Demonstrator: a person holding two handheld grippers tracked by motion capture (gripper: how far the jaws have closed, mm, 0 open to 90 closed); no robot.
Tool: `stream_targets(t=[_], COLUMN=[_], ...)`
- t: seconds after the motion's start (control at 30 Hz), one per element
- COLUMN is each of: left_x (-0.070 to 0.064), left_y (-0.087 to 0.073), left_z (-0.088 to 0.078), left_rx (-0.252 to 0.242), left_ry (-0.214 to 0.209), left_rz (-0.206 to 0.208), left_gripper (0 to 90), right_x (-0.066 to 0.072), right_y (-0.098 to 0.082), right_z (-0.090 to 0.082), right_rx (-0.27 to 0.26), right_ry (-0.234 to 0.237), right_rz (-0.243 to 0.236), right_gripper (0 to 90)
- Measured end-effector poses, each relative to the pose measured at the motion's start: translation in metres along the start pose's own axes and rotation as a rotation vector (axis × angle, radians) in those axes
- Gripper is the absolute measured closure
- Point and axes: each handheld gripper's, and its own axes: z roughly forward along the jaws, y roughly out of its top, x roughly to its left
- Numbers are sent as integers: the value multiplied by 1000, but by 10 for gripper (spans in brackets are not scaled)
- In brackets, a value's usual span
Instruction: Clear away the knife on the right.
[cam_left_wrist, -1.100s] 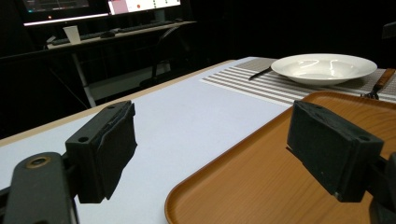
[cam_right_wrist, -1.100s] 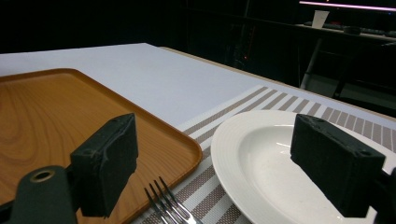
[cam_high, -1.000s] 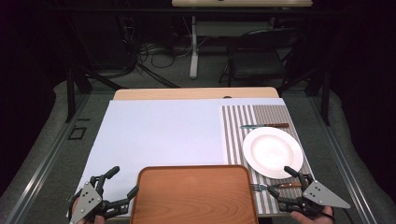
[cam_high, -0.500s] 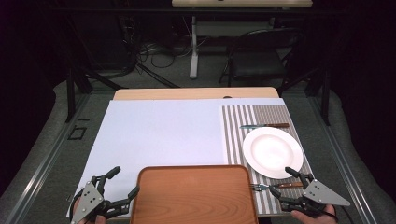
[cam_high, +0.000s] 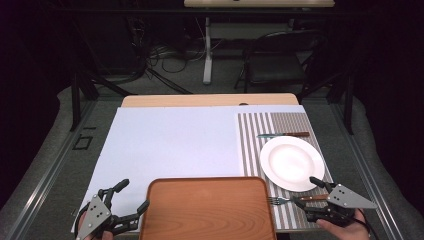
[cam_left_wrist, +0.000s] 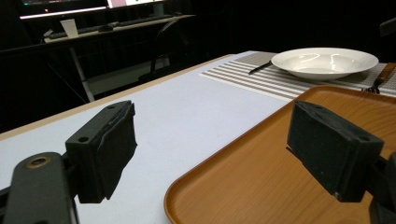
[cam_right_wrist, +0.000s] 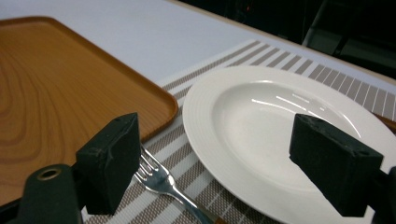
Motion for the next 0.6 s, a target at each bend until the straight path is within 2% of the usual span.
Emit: stream_targets(t=[0.03, 0.1, 0.13, 0.17, 0.27, 0.3, 0.33, 0.37, 0.5, 0.6], left_x=[0, 0, 0, 0, -1, -1, -1, -1, -1, -1], left_y=[0, 0, 0, 0, 0, 0, 0, 0, 0, 0], left_z=[0, 0, 0, 0, 1, 1, 1, 1, 1, 1], left_rx=[0, -1, 1, 3, 5, 6, 6, 7, 8, 8], left_ry=[0, -2, -1, 0, -2, -3, -2, -3, -7, -9], left_rz=[1, 0, -1, 0, -2, -3, -3, -2, -1, 1], left_gripper=[152, 151, 152, 152, 152, 152, 152, 152, 152, 152], right_x=[-4, -5, -9, -9, -16, -16, -21, -21, -34, -39], right_y=[2, 2, 4, 4, 9, 9, 12, 12, 19, 21], right_z=[0, 1, 2, 2, 4, 4, 6, 6, 8, 8], right_rx=[44, 62, 101, 101, 173, 173, 210, 210, 291, 318], right_ry=[17, 25, 43, 43, 78, 78, 84, 84, 118, 125], right_rz=[-3, -5, -4, -4, -10, -10, -15, -15, -26, -43], right_gripper=[170, 173, 187, 187, 207, 207, 210, 210, 257, 268])
